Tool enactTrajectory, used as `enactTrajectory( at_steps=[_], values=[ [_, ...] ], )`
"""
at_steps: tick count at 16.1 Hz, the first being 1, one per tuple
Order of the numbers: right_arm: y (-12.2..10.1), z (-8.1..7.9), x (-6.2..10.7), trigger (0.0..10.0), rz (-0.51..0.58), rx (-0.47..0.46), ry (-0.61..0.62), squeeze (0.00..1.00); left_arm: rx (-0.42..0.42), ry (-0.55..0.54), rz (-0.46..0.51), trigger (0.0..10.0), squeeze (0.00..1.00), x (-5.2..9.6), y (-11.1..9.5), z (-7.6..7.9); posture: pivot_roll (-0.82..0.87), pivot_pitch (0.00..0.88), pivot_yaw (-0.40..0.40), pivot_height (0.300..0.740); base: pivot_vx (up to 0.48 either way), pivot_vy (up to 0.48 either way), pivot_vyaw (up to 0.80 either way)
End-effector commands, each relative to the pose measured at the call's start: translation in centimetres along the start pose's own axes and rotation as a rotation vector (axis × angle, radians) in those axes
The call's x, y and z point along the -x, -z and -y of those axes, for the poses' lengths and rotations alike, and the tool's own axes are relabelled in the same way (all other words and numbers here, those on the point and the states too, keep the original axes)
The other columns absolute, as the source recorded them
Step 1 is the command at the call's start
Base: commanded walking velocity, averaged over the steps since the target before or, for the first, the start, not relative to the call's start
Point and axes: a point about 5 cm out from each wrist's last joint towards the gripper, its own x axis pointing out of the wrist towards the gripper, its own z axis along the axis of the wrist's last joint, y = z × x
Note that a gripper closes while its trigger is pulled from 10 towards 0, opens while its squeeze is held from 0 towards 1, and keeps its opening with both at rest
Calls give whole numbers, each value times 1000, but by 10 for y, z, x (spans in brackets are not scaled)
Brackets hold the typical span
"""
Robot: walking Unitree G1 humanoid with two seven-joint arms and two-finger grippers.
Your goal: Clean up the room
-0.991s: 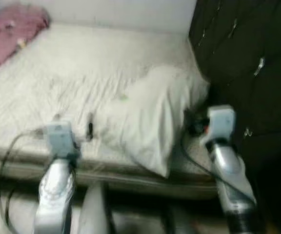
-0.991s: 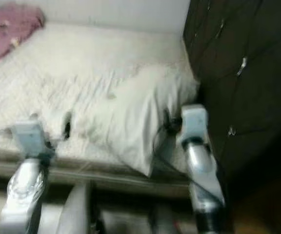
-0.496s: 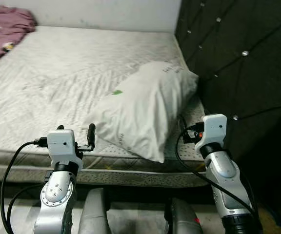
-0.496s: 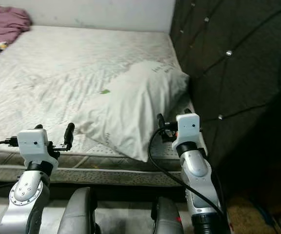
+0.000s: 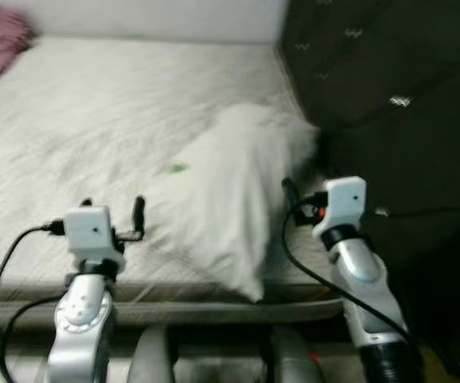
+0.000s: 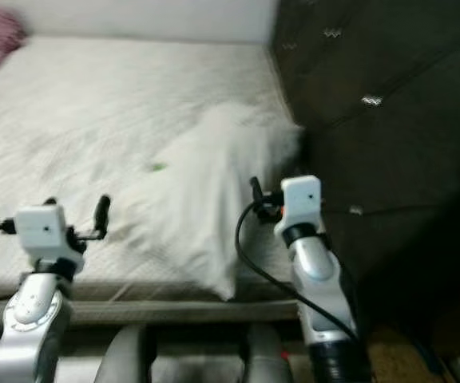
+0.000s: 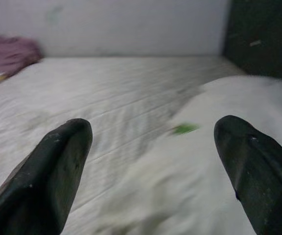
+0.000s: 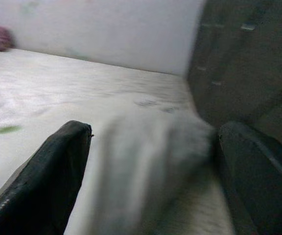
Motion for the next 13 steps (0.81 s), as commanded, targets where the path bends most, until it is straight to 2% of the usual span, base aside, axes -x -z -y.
enactTrajectory(
  at_steps=[1,7,10,13],
  values=[
    [3,7,2,10000,-16,3,23,0,5,9,-13,10000,0,2,1,5,-32,0,-22,625,0,0,0],
    [4,8,5,10000,-19,-8,27,0,11,-3,-50,10000,0,4,4,5,-31,5,-20,621,0,0,0],
    [5,6,6,10000,-39,4,13,0,-8,-22,-98,10000,0,6,5,5,-27,30,-22,576,0,0,0],
    [19,-2,3,10000,-136,10,-76,0,-5,-51,-146,10000,0,11,6,3,-15,54,-23,542,0,0,0]
  ],
)
